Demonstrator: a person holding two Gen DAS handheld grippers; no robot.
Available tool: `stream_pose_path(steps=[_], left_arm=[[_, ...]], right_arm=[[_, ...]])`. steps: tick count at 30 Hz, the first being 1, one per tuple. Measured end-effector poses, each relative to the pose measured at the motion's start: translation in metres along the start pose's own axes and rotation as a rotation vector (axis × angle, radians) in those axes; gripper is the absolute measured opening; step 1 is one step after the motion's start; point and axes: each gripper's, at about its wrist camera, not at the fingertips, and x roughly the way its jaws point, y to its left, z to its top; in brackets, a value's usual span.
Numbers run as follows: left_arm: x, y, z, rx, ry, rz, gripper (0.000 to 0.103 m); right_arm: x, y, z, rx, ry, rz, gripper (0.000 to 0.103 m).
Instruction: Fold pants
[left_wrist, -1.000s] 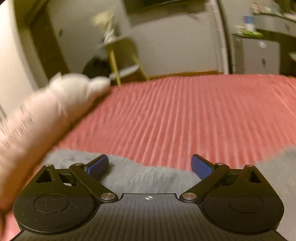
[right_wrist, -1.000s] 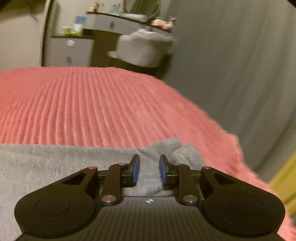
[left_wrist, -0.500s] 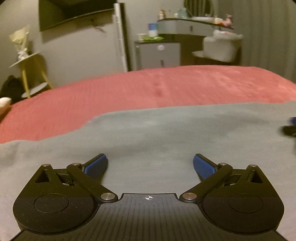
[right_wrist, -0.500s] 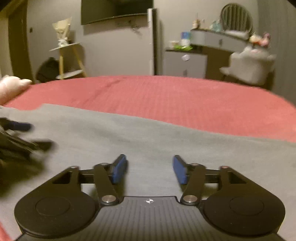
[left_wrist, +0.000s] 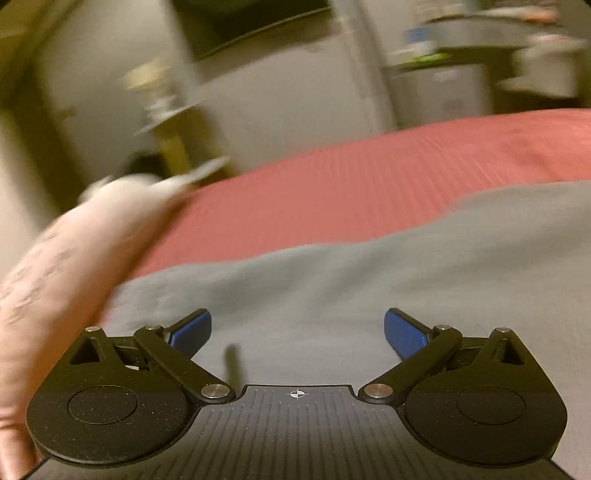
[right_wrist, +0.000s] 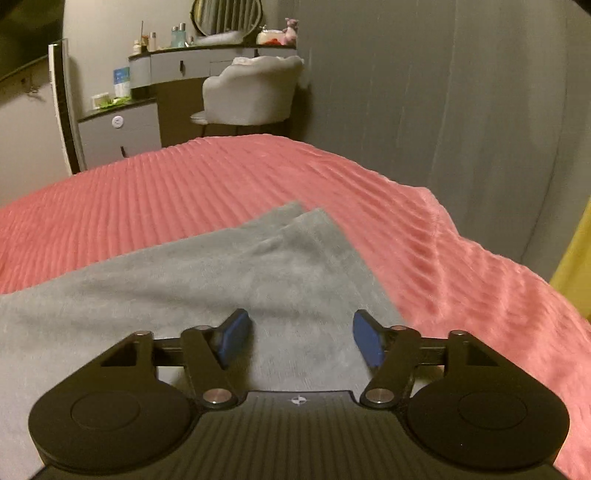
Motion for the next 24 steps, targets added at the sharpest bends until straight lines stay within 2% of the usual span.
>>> stream_pose_path(steps=[2, 4, 6, 7, 8, 10, 11, 13, 14, 15, 16, 18, 20, 22, 23, 24], left_arm=[[-0.027, -0.035, 0.007, -0.029, -0.024, -0.193, 0.103], [-0.038, -0.072, 0.012, -0.058, 0.015, -0.334, 0.103], [-0.047, -0.109, 0.009, -0.050, 0.036, -0.414, 0.103], [-0.049, -0.128, 0.006, -0.004, 0.035, -0.418, 0.103], [-0.050, -0.147, 0.002, 0.081, 0.029, -0.391, 0.103], [-0.059, -0.170, -0.012, 0.179, -0.022, -0.343, 0.103], [-0.059, -0.164, -0.016, 0.179, -0.036, -0.360, 0.103], [-0.058, -0.161, -0.023, 0.131, -0.010, -0.365, 0.103], [-0.058, -0.152, -0.026, 0.111, -0.004, -0.337, 0.103], [-0.047, -0.138, -0.028, 0.099, 0.005, -0.301, 0.103], [-0.045, -0.125, -0.030, 0.083, 0.003, -0.297, 0.103], [-0.038, -0.098, -0.031, 0.036, 0.005, -0.256, 0.103], [-0.026, -0.065, -0.030, -0.086, 0.037, -0.223, 0.103], [-0.016, -0.035, -0.031, -0.238, 0.081, -0.099, 0.103], [-0.015, -0.020, -0.032, -0.304, 0.091, -0.040, 0.103], [-0.015, -0.006, -0.035, -0.370, 0.112, 0.051, 0.103]], right_arm=[[-0.033, 0.026, -0.013, 0.002, -0.020, 0.204, 0.067], [-0.060, 0.064, -0.029, -0.072, -0.016, 0.407, 0.078], [-0.080, 0.100, -0.047, -0.188, 0.021, 0.537, 0.078], [-0.085, 0.117, -0.057, -0.252, 0.048, 0.588, 0.077], [-0.089, 0.130, -0.067, -0.311, 0.054, 0.605, 0.077], [-0.091, 0.144, -0.081, -0.428, 0.037, 0.556, 0.077], [-0.088, 0.139, -0.082, -0.423, 0.020, 0.561, 0.077], [-0.080, 0.122, -0.079, -0.343, 0.030, 0.529, 0.081], [-0.076, 0.110, -0.080, -0.310, 0.025, 0.490, 0.081], [-0.071, 0.097, -0.078, -0.295, 0.013, 0.426, 0.081], [-0.068, 0.083, -0.079, -0.301, -0.006, 0.374, 0.081], [-0.066, 0.057, -0.085, -0.319, -0.041, 0.327, 0.081], [-0.061, 0.031, -0.079, -0.306, -0.038, 0.280, 0.085], [-0.055, 0.004, -0.070, -0.235, -0.014, 0.240, 0.099], [-0.053, -0.009, -0.062, -0.205, 0.004, 0.217, 0.099], [-0.051, -0.028, -0.060, -0.172, 0.015, 0.202, 0.099]])
